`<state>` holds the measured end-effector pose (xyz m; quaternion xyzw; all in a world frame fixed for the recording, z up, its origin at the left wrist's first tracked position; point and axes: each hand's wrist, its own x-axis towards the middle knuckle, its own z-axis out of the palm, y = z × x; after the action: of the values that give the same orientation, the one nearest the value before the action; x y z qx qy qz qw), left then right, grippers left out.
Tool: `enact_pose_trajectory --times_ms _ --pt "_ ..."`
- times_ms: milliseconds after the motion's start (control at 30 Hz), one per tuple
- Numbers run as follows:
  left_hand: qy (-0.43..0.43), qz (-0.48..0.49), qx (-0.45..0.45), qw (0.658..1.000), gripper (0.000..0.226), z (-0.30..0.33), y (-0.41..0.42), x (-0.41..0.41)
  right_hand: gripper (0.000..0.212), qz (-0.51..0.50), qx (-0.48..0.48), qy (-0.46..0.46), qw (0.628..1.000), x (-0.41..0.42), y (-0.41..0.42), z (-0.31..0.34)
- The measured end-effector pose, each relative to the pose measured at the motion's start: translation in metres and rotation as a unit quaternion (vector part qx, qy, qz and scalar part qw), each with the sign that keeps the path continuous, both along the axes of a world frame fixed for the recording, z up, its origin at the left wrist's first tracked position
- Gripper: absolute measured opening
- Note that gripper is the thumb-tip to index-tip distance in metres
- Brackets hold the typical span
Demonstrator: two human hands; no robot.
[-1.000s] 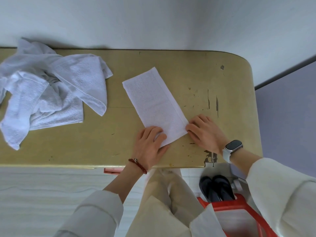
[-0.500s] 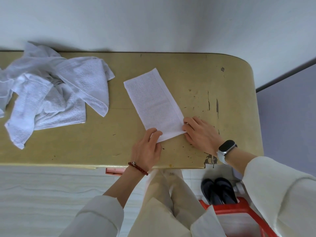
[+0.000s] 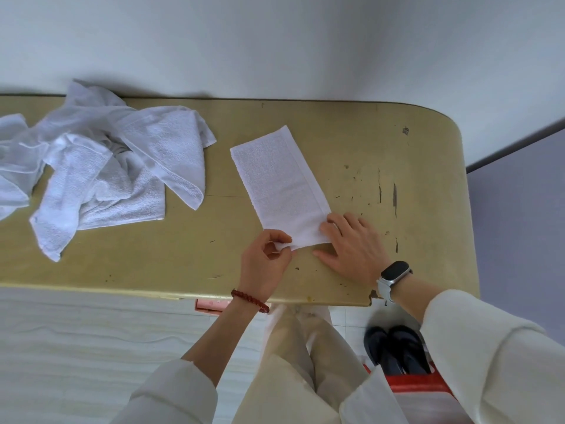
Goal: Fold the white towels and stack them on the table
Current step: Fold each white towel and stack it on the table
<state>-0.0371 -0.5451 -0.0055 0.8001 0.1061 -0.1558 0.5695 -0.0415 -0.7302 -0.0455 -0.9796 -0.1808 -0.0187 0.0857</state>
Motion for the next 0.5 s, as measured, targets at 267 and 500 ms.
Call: enact_pose_trajectory --times_ms 267,500 --pt "0.164 0.164 -0.149 0.961 0.009 0.021 0.002 0.039 0.038 0.074 0.091 -0.077 0.99 0.023 0.009 0.007" --pt "0.163 0.129 -0.162 0.965 0.01 0.028 0.01 0.064 0.02 0.061 0.103 -0.053 0.991 0.043 0.001 0.019"
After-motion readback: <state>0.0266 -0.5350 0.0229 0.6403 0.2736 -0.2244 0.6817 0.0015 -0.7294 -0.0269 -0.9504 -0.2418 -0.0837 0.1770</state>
